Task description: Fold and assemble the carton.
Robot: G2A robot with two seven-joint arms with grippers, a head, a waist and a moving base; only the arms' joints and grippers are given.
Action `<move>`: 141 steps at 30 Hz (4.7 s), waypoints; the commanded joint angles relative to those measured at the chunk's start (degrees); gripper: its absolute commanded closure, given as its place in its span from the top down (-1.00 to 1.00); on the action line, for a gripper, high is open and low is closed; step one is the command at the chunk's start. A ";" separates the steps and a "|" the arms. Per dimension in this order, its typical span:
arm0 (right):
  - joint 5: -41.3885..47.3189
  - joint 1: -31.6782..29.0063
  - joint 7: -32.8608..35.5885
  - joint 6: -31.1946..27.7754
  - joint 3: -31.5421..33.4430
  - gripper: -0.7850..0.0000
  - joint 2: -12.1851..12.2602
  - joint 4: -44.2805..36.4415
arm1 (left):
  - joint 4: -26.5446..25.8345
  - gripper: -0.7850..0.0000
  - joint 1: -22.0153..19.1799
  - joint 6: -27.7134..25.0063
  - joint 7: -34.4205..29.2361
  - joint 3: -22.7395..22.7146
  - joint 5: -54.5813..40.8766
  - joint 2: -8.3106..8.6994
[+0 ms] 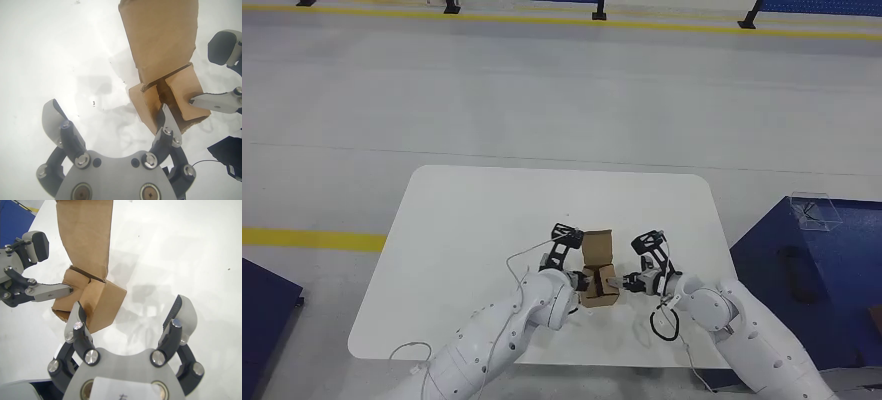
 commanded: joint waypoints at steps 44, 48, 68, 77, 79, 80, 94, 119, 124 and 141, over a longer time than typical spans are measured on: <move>14.91 -4.37 -1.86 -4.87 13.88 1.00 0.25 1.25 | 17.30 1.00 -3.95 -43.58 8.67 -15.89 -30.27 -1.05; 15.95 -5.14 -2.78 -5.65 14.19 1.00 0.07 0.98 | 23.35 0.69 -7.20 -46.35 9.63 -13.72 -33.22 -2.47; 15.06 -5.12 -0.99 -3.94 13.87 1.00 -0.73 -0.79 | 31.17 -1.00 -10.25 -52.60 8.15 -10.94 -39.35 -4.95; 16.96 -5.46 -1.88 -3.36 14.25 1.00 -0.91 -0.99 | 29.82 -1.00 -9.34 -51.69 10.48 -11.64 -39.65 -4.81; 18.01 -5.30 -2.24 -3.46 14.95 1.00 -0.96 -1.02 | 27.36 -1.00 -8.00 -51.08 12.76 -12.45 -38.58 -4.38; 18.14 -5.31 -2.52 -3.60 15.25 1.00 -0.97 -1.11 | 26.07 -1.00 -7.10 -50.87 14.02 -13.05 -38.02 -4.07; 19.39 -3.71 -2.39 -1.65 17.03 1.00 -1.37 0.77 | 2.45 -1.00 16.92 -39.00 33.08 -24.85 -37.89 0.06; -0.64 0.09 1.77 0.39 9.21 1.00 -2.59 4.45 | -1.66 1.00 23.20 -37.75 35.37 -25.10 -35.29 0.90; -5.04 0.12 2.40 -1.73 7.32 1.00 -2.79 4.79 | -2.81 1.00 22.54 -40.12 34.16 -23.94 -30.99 1.11; -6.67 0.11 1.89 -3.78 3.40 1.00 -4.25 5.92 | -2.67 1.00 17.45 -40.36 29.86 -18.25 -24.21 0.38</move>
